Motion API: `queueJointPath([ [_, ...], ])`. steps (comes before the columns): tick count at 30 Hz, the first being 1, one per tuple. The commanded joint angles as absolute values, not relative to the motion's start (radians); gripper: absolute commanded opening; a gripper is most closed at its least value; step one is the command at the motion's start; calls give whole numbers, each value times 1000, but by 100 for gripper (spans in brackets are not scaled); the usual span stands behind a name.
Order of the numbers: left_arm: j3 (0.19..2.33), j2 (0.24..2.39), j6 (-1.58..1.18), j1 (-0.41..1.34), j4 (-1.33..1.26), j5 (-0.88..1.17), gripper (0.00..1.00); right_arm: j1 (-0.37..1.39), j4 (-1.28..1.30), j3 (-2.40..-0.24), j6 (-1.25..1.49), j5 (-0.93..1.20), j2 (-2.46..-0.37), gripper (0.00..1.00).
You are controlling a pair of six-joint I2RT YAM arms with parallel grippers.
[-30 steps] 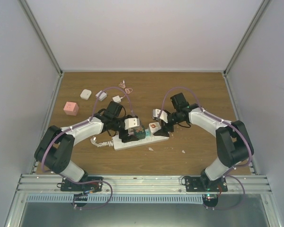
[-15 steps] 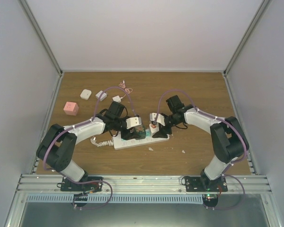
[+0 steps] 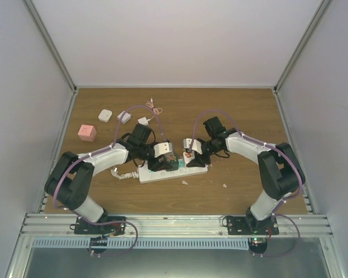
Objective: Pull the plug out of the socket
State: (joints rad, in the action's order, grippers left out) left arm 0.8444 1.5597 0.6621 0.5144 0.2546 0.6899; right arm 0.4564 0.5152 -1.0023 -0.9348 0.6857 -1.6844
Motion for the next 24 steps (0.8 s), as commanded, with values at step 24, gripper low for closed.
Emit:
queueJointPath([
  [24, 1161, 1464, 1022, 163, 773, 670, 36, 468, 487, -981, -894, 632, -1672, 58],
])
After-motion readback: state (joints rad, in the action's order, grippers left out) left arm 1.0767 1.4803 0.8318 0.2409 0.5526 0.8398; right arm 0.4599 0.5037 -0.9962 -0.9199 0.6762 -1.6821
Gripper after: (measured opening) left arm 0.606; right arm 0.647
